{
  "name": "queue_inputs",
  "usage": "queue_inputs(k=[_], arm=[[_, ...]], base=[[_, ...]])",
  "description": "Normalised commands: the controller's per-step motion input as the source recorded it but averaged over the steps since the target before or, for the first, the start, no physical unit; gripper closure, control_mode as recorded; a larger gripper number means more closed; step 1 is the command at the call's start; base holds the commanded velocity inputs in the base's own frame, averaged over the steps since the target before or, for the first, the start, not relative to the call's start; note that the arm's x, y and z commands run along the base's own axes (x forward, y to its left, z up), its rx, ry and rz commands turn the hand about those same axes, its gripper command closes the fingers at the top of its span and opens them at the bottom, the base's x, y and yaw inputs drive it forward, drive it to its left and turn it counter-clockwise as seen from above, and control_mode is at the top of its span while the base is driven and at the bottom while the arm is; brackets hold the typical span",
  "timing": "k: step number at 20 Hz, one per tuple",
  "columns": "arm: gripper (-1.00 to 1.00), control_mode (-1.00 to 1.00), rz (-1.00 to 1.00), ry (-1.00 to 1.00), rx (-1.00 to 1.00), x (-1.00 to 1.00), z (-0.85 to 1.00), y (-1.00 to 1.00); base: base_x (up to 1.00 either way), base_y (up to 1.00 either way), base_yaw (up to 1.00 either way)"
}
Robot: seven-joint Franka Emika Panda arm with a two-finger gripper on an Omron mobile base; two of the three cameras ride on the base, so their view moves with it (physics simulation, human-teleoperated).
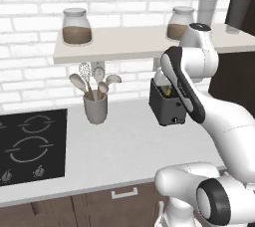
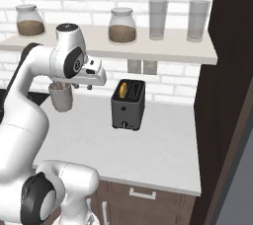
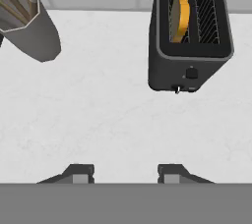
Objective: Start the toaster. Once the lever pops up, take the bread to the plate on the dining counter.
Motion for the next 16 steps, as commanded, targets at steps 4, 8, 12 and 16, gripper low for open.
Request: queue_inputs(k=[4, 8, 12, 16], arm=[[-1.00, -1.00, 0.00, -0.04, 0.00, -0.14, -0.08, -0.03], [-1.00, -1.00, 0.00, -0.19, 0.01, -0.47, -0.28, -0.39], [-1.00, -1.00, 0.00, -0.13, 0.00, -0.24, -0.38, -0.46], [-1.00, -1.00, -0.01, 0.02, 0.00, 0.15, -0.27, -0.37]], base=[[0.00, 0.00, 0.00], [0.00, 0.00, 0.00], [0.00, 0.00, 0.00], [0.00, 0.00, 0.00]])
